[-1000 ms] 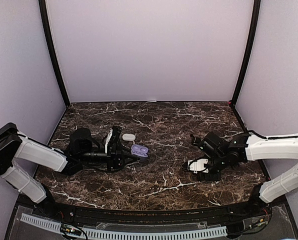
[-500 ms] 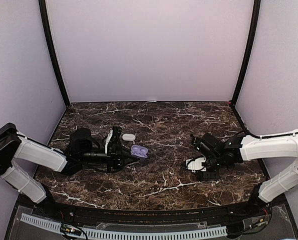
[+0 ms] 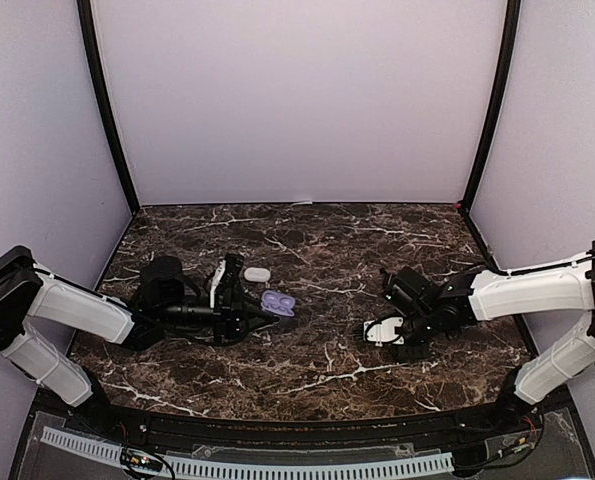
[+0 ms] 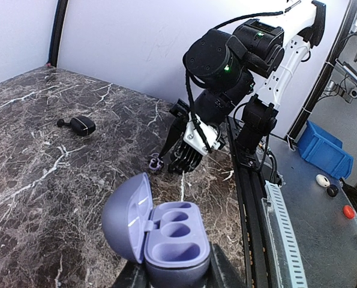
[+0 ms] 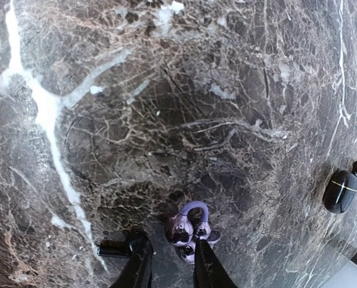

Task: Insert the wireless bluetooth earbuds into the charging case
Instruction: Pick up the left earbud from the center of the board.

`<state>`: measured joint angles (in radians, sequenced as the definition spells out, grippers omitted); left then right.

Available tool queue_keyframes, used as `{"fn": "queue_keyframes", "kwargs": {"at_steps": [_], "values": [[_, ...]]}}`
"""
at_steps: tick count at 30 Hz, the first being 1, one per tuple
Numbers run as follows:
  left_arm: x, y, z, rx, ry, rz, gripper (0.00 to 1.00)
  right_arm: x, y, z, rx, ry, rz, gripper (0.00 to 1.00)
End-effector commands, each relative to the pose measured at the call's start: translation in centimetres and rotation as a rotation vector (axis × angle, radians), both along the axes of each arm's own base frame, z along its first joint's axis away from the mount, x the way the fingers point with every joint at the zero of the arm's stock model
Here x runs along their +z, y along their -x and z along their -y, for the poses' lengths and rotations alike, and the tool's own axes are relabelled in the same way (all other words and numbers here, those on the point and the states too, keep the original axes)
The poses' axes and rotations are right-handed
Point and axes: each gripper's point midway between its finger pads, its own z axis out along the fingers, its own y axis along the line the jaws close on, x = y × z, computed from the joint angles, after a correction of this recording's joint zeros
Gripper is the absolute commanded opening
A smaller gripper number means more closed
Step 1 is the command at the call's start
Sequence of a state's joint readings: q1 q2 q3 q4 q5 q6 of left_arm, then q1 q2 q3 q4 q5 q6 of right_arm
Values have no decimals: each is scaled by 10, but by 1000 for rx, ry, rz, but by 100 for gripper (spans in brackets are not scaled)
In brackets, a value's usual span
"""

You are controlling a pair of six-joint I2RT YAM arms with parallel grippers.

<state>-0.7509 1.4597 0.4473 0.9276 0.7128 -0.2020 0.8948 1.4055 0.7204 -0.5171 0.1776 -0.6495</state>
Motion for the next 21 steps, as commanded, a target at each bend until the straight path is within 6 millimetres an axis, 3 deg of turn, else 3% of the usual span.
{"fn": "queue_keyframes", "kwargs": {"at_steps": [1, 21], "values": [[11, 3, -1, -5, 23, 40, 22, 1, -4, -9, -2, -16, 7, 23], [12, 4, -2, -3, 22, 45, 22, -5, -10, -16, -19, -9, -9, 11]]}}
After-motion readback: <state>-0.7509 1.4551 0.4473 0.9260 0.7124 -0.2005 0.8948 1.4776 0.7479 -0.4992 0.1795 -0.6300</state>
